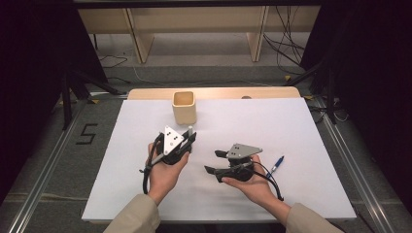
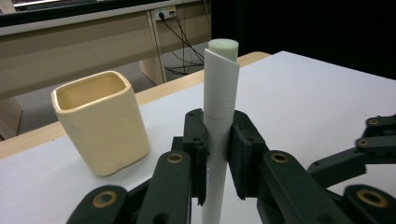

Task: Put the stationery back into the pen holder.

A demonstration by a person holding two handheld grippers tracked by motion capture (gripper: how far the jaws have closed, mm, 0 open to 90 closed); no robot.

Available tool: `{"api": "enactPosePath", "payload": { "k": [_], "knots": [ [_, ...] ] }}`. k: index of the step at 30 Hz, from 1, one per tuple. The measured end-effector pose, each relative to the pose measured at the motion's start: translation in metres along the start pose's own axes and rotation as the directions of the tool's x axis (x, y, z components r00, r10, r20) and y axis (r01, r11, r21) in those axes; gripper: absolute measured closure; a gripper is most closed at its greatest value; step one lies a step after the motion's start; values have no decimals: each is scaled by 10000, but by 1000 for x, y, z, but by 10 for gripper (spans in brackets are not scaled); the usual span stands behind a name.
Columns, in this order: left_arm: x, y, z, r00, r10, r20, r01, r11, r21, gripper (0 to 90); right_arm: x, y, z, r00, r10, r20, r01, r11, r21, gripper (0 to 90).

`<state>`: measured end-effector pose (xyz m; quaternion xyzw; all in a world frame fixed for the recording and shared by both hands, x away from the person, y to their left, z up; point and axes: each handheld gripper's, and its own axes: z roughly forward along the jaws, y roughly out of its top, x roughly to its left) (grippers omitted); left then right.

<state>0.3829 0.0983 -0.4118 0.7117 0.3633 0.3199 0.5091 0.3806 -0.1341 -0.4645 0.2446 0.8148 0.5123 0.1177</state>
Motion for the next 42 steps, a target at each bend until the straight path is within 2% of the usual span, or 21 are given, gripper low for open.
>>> {"api": "enactPosePath", "payload": {
  "k": [6,11,24,35,36,37,42],
  "knots": [
    [12,8,5,9997,-160,-173,158,9998,-94,786,-3,-2,-4,9998,103,158,-105,9998,138,299],
    [19,15,8,9995,-106,-302,100,9998,-184,787,-5,-5,-9,9996,169,233,-175,9996,231,262],
    [34,26,21,9982,-29,-592,9,9994,-338,786,-14,-12,-21,9981,247,557,-275,9984,500,233],
    [48,38,32,9967,-41,-816,-2,9986,-530,786,-17,-17,-28,9972,247,701,-278,9986,441,225],
    [49,39,32,9968,-38,-798,-6,9985,-543,787,-18,-16,-31,9977,227,646,-277,9966,782,225],
    [50,40,33,9966,-72,-821,22,9981,-609,786,-18,-17,-29,9970,287,717,-319,9985,438,225],
    [55,48,37,9959,-55,-904,-10,9975,-712,787,-19,-19,-31,9965,303,776,-340,9983,468,225]
  ]
}}
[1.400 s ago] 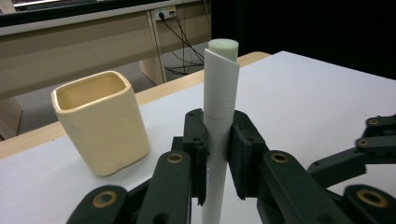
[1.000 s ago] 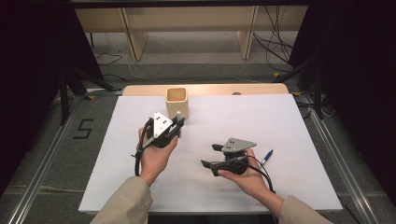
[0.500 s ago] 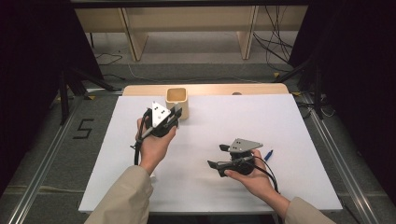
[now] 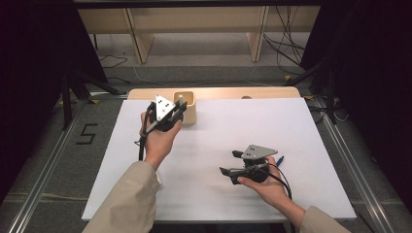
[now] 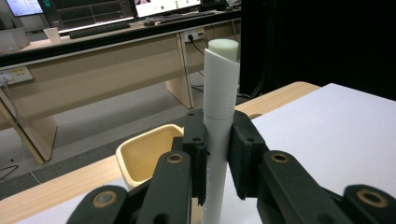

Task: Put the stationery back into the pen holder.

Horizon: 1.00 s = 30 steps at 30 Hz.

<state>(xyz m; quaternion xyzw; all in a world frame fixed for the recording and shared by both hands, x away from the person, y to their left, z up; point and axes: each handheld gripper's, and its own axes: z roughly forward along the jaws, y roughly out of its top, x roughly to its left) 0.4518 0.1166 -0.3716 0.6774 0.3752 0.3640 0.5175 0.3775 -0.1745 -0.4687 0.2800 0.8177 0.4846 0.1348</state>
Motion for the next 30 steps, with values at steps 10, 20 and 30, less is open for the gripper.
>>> {"api": "enactPosePath", "payload": {
  "k": [10,20,30],
  "knots": [
    [12,12,9,9997,122,-204,-123,9999,-54,786,-2,-2,-1,10000,18,79,-18,10000,-40,222],
    [20,20,19,9988,270,-411,-279,9994,-214,786,-4,-3,-2,9999,5,109,-6,9999,103,222],
    [29,26,29,9982,254,-544,-270,9992,-287,786,-4,-4,-2,9999,102,81,-101,9999,-76,220]
  ]
}}
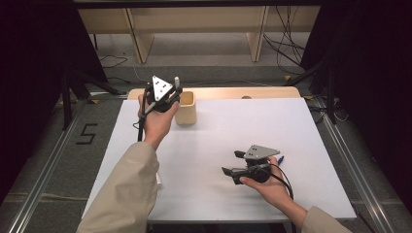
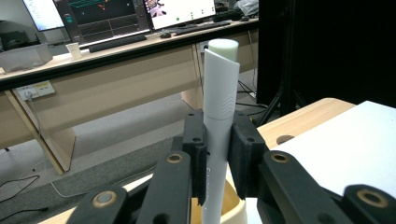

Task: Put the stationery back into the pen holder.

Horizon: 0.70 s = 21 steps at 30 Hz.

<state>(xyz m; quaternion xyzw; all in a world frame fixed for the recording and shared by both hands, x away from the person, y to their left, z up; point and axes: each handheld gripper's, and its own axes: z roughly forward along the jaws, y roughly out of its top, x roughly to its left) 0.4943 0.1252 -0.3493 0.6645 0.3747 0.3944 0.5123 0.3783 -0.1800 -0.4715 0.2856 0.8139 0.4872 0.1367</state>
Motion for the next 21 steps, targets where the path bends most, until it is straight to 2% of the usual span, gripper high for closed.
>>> {"api": "enactPosePath", "payload": {
  "k": [4,11,18,19,21],
  "knots": [
    [3,1,4,10000,84,-31,-84,10000,-10,786,0,-1,0,10000,7,-25,-7,10000,6,218],
    [5,3,10,9999,-37,-138,35,9998,-177,786,0,-1,-2,10000,18,-14,-18,10000,85,218],
    [8,-1,19,9995,69,-306,-66,9999,99,785,-1,-1,-1,10000,18,17,-18,10000,63,218],
    [9,-3,19,9994,105,-338,-99,9998,188,785,-1,0,-4,10000,-47,-17,47,9990,435,218],
    [10,-4,21,9993,79,-360,-70,9996,263,785,-2,-1,-4,9999,-162,-34,163,9986,508,218]
  ]
}}
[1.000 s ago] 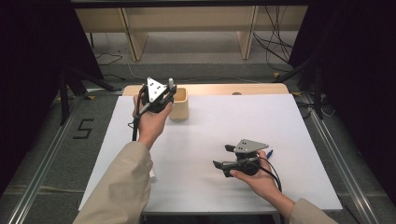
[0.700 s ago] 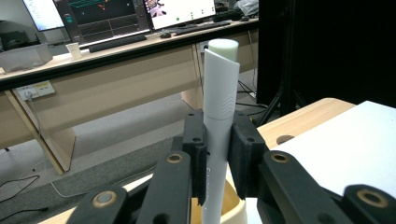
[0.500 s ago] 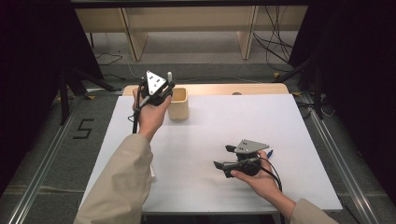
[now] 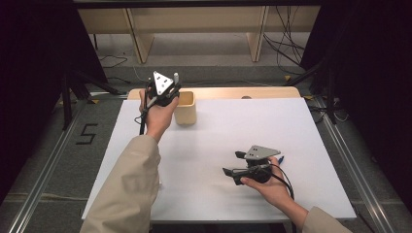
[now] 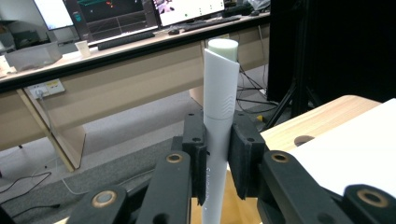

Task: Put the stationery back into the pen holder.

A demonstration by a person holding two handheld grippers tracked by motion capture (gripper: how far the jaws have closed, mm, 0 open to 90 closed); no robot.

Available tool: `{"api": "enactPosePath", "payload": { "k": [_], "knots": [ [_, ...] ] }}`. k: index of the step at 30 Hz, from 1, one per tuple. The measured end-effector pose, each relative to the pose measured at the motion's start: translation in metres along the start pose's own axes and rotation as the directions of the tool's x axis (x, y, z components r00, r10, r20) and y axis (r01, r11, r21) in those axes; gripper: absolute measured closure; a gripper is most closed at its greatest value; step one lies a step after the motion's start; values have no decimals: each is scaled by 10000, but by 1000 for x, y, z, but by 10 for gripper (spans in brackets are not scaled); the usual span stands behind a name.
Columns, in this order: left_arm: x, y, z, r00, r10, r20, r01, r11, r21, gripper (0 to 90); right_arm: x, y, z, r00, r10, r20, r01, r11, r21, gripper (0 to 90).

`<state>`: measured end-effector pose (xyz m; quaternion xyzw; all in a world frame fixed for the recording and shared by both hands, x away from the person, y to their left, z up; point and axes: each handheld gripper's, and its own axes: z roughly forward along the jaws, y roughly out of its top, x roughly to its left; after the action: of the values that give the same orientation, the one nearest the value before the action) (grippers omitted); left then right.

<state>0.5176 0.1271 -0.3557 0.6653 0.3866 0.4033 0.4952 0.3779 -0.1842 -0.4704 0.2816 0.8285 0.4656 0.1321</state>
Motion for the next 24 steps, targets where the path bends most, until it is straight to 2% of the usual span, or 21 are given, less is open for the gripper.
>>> {"api": "enactPosePath", "payload": {
  "k": [1,2,5,6,7,8,10,11,12,13,14,16,17,18,22,24],
  "knots": [
    [0,-1,1,10000,-29,-20,29,10000,22,785,1,0,0,9999,118,11,-118,9999,-49,218],
    [1,-1,2,10000,-42,-54,42,10000,35,785,1,-1,2,9998,187,31,-186,9990,-397,218],
    [0,-2,3,9999,-65,-100,65,10000,66,785,1,-1,2,9998,186,19,-185,9991,-382,218],
    [0,-3,4,9999,-6,-145,8,10000,93,784,0,0,0,10000,38,-24,-38,10000,18,218],
    [0,-4,5,9998,-17,-194,19,9999,107,784,0,0,0,10000,36,-54,-36,10000,9,218],
    [1,-5,6,9998,34,-204,-30,9998,183,784,1,-1,2,10000,59,5,-59,9996,-292,218],
    [2,-7,7,9996,-57,-259,63,9996,265,784,1,-1,2,9999,124,31,-123,9993,-347,218],
    [3,-7,8,9996,-42,-297,51,9995,301,784,1,0,0,9999,135,-16,-135,9999,-63,219],
    [3,-8,9,9994,-79,-345,90,9994,333,784,1,-1,2,9998,174,31,-172,9990,-401,218],
    [3,-9,10,9993,-84,-370,97,9993,354,784,1,-1,2,9998,183,24,-182,9990,-401,218],
    [3,-10,10,9992,-98,-375,111,9993,364,784,1,0,0,9999,123,-21,-123,9999,-65,218],
    [3,-12,12,9991,-99,-404,118,9989,460,783,0,0,0,10000,15,-48,-15,10000,-7,218],
    [2,-13,13,9991,-81,-407,101,9988,485,783,1,0,0,9999,107,-47,-107,9999,-30,218],
    [2,-14,14,9991,-111,-402,131,9986,507,784,1,-1,2,9999,129,15,-129,9995,-306,218],
    [3,-18,16,9986,-152,-497,184,9978,643,783,1,-1,2,9999,133,38,-131,9994,-305,218],
    [4,-20,18,9978,-299,-591,342,9967,740,782,1,-1,3,9999,135,-14,-136,9993,-339,218]
  ]
}}
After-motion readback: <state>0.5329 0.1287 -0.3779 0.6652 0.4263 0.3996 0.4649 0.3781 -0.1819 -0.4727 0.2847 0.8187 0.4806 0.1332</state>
